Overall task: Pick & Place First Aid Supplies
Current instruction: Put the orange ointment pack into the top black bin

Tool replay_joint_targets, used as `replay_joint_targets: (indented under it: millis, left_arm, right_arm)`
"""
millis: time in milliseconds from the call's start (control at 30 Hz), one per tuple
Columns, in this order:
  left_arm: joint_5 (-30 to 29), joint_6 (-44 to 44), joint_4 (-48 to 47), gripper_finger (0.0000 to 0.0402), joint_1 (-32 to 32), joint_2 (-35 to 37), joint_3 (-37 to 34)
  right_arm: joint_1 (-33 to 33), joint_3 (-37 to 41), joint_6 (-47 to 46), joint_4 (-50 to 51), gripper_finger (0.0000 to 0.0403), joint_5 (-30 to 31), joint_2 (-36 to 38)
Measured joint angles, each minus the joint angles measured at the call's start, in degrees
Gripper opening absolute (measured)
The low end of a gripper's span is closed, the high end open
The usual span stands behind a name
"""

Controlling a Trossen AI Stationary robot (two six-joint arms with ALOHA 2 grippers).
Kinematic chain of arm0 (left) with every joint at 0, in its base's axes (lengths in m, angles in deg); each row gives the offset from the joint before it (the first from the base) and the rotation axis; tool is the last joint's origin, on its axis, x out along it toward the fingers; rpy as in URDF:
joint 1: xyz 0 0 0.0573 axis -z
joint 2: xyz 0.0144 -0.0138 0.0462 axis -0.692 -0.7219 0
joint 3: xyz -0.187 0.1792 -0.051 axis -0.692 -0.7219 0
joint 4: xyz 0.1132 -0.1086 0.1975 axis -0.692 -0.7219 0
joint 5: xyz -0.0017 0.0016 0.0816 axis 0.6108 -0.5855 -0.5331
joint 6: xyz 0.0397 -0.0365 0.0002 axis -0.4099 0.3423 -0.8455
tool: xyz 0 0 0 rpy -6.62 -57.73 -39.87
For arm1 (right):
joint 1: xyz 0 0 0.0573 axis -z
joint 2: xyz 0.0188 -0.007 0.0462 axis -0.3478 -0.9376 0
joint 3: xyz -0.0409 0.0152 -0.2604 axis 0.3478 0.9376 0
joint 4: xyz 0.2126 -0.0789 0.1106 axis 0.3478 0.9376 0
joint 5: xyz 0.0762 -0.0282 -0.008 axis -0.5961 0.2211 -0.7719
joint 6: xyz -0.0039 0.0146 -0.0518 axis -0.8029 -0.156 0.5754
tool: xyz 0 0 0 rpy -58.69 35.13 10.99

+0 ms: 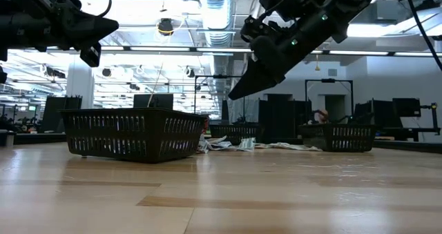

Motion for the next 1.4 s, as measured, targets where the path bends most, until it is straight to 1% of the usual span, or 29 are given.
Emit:
replay_joint_targets:
  millis: [100, 167, 433, 567, 700, 867, 1067, 1267, 1400]
  left_arm:
    - [0.01, 0.0, 0.0, 0.0008, 0.0, 0.02, 0.0]
    - [0.0, 0.01, 0.0, 0.0008, 0.0, 0.0, 0.0]
    - [0.01, 0.0, 0.0, 0.0008, 0.0, 0.01, 0.0]
    - [0.01, 0.0, 0.0, 0.0008, -0.01, 0.0, 0.0]
    - [0.0, 0.02, 0.02, 0.0008, -0.02, 0.02, 0.0]
    - [0.02, 0.0, 0.02, 0.0008, -0.02, 0.0, 0.0]
    - [0.02, 0.0, 0.04, 0.0008, -0.02, 0.01, 0.0]
    - [0.0, 0.0, 0.04, 0.0008, -0.02, 0.02, 0.0]
    - [0.02, 0.0, 0.04, 0.0008, -0.02, -0.01, 0.0]
  right_arm:
    - [0.1, 0.0, 1.73, 0.0, 0.0079, 0.01, 0.0]
    - [0.1, 0.0, 3.0, 0.0, 0.0089, -0.01, 0.0]
    - [0.5, 0.0, 4.13, 0.44, 0.0164, 0.01, -0.1]
    - [1.35, 0.07, 3.44, 1.06, 0.0195, -0.03, -2.81]
    - [1.93, 0.05, 1.46, 0.76, 0.0208, -0.12, -7.31]
    - [1.4, 0.04, 1.27, 0.63, 0.0205, -0.16, -11.53]
    - [1.52, -0.17, 1.08, -0.27, 0.0186, -0.05, -13.06]
    - [1.73, -0.17, 1.21, -0.02, 0.0159, -0.18, -13.14]
    - [2.49, -0.22, 1.19, 0.84, 0.0128, -0.43, -13.18]
